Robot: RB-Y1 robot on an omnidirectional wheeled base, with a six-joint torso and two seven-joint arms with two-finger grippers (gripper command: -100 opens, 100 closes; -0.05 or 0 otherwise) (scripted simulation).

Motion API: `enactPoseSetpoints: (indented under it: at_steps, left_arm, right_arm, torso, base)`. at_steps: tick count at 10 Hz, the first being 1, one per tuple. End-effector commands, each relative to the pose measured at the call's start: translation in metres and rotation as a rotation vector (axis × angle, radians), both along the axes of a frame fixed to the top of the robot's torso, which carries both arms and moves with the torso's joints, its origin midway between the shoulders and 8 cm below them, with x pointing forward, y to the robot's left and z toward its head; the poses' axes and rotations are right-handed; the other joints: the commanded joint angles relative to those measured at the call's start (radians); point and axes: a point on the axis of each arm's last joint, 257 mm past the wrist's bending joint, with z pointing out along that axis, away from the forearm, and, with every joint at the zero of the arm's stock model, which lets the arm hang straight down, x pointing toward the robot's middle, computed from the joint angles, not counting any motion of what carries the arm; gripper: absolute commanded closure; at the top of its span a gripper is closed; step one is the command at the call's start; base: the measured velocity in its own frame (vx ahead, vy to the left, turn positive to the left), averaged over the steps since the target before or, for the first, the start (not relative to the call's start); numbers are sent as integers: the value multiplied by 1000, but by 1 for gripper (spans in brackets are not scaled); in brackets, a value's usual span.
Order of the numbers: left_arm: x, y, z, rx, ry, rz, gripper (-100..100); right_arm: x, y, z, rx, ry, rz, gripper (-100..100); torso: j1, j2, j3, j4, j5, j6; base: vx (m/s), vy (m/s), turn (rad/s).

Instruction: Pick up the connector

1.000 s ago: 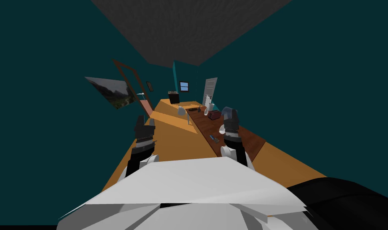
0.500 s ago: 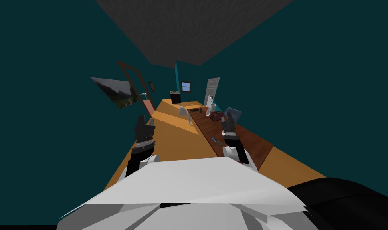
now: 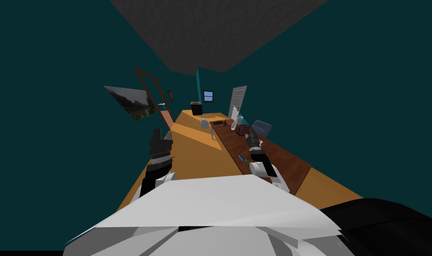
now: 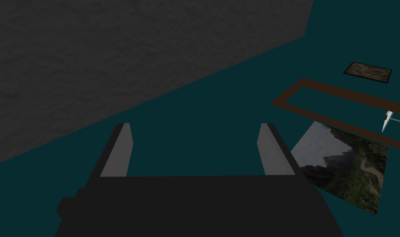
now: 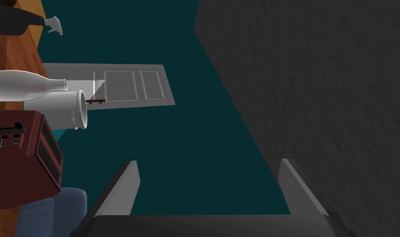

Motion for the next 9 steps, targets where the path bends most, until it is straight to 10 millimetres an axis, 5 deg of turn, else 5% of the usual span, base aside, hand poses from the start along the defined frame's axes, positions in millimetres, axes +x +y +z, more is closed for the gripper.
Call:
enactPoseSetpoints:
  at_steps: [1,9]
  left_arm:
    - [0,0,0,0,0,0,0]
    - [0,0,0,0,0,0,0]
  right_arm:
    - [9,-14,-19,30,64,1,-100]
    - [31,-64,-95,147,309,-33,-100]
  torso:
    - [0,0,0,0,0,0]
    - [0,-1,-1,0,0,0]
  base:
    - [35,7,62]
    - [46,12,36]
